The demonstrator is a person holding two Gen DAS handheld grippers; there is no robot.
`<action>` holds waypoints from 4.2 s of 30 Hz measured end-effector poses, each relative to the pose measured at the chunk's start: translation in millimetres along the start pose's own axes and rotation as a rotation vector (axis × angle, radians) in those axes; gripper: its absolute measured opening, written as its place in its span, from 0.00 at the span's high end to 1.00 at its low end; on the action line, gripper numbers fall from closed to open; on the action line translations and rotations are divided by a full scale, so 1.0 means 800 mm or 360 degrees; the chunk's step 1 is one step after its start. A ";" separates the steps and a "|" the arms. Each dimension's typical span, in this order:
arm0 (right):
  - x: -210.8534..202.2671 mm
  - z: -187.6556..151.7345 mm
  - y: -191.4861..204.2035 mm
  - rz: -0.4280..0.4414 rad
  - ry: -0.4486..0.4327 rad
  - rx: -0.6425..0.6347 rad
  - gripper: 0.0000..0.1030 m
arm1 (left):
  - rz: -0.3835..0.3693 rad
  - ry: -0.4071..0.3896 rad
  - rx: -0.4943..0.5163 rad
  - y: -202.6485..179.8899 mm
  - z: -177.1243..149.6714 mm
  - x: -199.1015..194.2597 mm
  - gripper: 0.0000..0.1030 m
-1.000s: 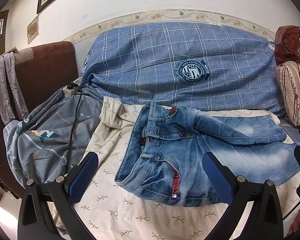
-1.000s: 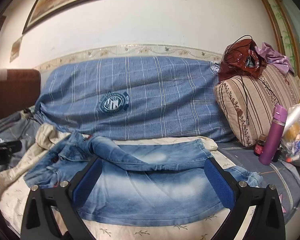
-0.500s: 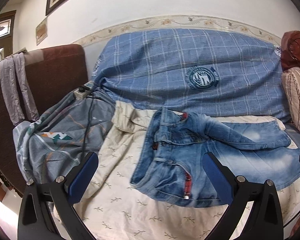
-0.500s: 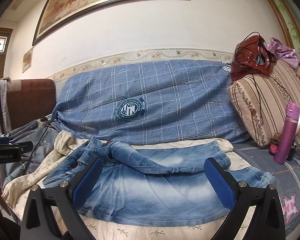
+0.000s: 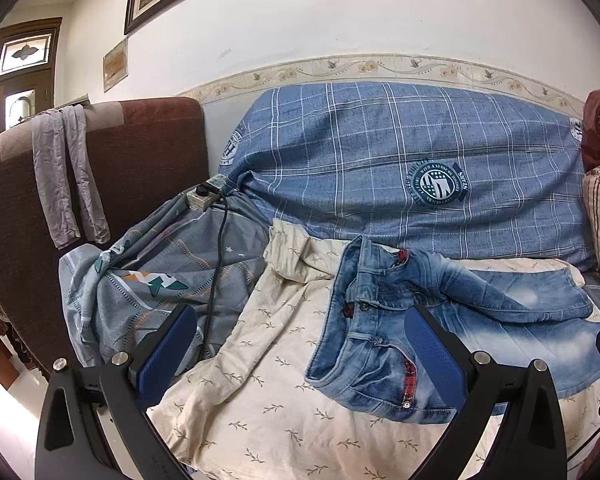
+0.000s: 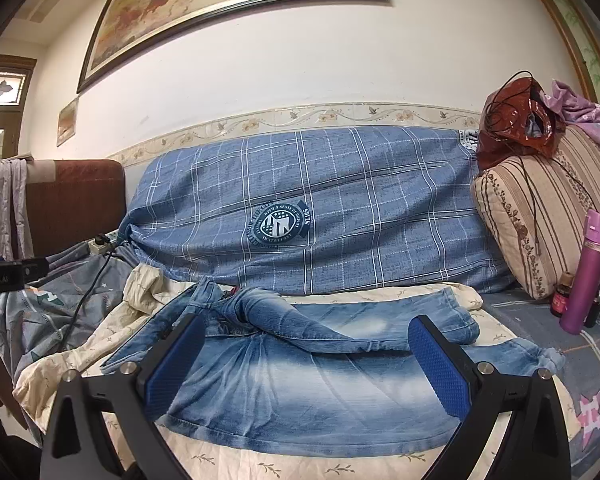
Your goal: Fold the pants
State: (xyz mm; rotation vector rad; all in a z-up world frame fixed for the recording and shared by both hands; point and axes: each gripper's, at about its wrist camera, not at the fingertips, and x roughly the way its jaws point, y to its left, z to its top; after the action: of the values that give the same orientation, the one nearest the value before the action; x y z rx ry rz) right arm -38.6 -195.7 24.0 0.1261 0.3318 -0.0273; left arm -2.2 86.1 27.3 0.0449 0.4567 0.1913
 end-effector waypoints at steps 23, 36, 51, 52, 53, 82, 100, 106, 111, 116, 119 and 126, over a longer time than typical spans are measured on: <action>-0.002 0.000 -0.013 -0.0055 0.0011 -0.0014 0.00 | -0.0015 0.0017 0.0009 -0.008 -0.005 0.014 0.00; 0.038 0.002 -0.100 -0.0340 0.0207 0.0148 0.00 | -0.0145 0.0293 0.0130 -0.065 -0.007 0.115 0.00; 0.250 0.037 -0.259 -0.0546 0.0548 0.0674 0.01 | 0.0028 0.0564 0.0120 -0.038 0.054 0.298 0.00; 0.263 0.038 -0.264 -0.0544 0.0555 0.0683 0.01 | 0.0047 0.0581 0.0125 -0.038 0.066 0.317 0.00; 0.273 0.038 -0.265 -0.0542 0.0566 0.0680 0.01 | 0.0052 0.0588 0.0130 -0.038 0.072 0.328 0.00; 0.400 0.010 -0.346 -0.0461 0.0826 0.0861 0.24 | -0.0336 0.1122 0.0149 -0.198 0.081 0.540 0.38; 0.362 0.069 -0.291 -0.0506 0.0557 0.0667 0.75 | -0.0557 0.0770 -0.0134 -0.149 0.136 0.443 0.81; 0.282 0.130 -0.302 -0.0521 0.0152 0.0736 0.75 | -0.0711 0.0545 -0.0324 -0.091 0.163 0.369 0.81; 0.280 0.113 -0.321 -0.0501 0.0234 0.0792 0.75 | -0.0731 0.0535 -0.0248 -0.102 0.135 0.351 0.81; 0.258 0.091 -0.327 -0.0439 0.0325 0.0808 0.75 | -0.0810 0.0489 -0.0288 -0.074 0.107 0.314 0.81; 0.216 0.076 -0.320 -0.0423 0.0315 0.0692 0.75 | -0.0861 0.0454 -0.0314 -0.050 0.091 0.281 0.81; 0.133 0.034 -0.320 -0.0374 0.0378 0.0704 0.75 | -0.0861 0.0448 -0.0186 -0.024 0.007 0.215 0.81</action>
State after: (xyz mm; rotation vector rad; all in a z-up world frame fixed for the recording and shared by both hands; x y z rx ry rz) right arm 58.6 -453.4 -15.9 0.5306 0.5737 -0.3215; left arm 154.6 100.3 -43.7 -0.2217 0.7194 -0.3120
